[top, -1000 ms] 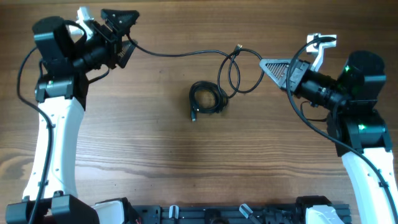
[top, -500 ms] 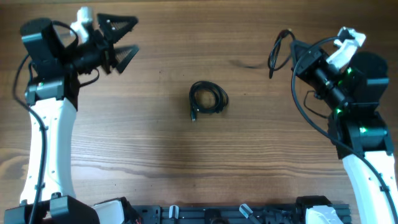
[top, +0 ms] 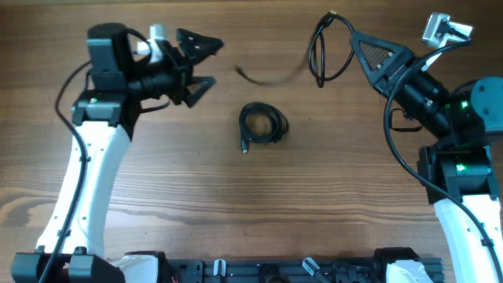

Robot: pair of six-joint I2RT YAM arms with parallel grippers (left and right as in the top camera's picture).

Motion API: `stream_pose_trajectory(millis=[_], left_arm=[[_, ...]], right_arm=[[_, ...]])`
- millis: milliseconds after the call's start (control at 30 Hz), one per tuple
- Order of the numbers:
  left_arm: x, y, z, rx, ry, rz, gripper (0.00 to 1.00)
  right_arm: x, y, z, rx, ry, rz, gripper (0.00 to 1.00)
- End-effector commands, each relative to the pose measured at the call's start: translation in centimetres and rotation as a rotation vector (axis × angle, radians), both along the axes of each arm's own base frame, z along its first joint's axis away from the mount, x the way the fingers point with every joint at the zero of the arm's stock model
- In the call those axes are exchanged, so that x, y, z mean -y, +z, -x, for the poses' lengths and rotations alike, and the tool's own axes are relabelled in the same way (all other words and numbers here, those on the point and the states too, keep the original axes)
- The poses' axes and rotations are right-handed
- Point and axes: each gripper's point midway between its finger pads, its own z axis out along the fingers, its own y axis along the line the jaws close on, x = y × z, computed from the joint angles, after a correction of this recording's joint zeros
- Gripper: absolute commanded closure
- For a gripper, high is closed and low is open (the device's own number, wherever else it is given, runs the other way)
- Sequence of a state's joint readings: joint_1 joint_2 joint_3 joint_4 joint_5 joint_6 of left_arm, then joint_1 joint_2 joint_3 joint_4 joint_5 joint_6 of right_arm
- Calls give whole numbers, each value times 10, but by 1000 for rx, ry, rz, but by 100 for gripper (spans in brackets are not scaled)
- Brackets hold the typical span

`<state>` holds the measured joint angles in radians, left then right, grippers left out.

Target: Untangle cables

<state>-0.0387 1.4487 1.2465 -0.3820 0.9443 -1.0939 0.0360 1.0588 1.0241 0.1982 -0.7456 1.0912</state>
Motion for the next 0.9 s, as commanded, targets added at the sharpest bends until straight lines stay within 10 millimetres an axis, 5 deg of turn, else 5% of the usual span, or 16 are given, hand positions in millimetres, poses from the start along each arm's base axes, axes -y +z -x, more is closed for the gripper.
stream_pose_trajectory(millis=[0, 333, 467, 767, 867], left_arm=[[27, 5, 11, -51, -47, 46, 0], [47, 17, 22, -45, -128, 99, 5], [66, 9, 23, 18, -130, 19, 6], [65, 6, 18, -478, 93, 246, 2], [83, 15, 25, -502, 62, 281, 1]], right_arm=[[-4, 11, 4, 14, 39, -21, 96], [-29, -20, -9, -231, 177, -140, 96], [-47, 9, -1, -182, 257, -235, 96], [-62, 24, 18, -33, 335, -173, 96], [-77, 44, 32, 114, 352, -167, 96]])
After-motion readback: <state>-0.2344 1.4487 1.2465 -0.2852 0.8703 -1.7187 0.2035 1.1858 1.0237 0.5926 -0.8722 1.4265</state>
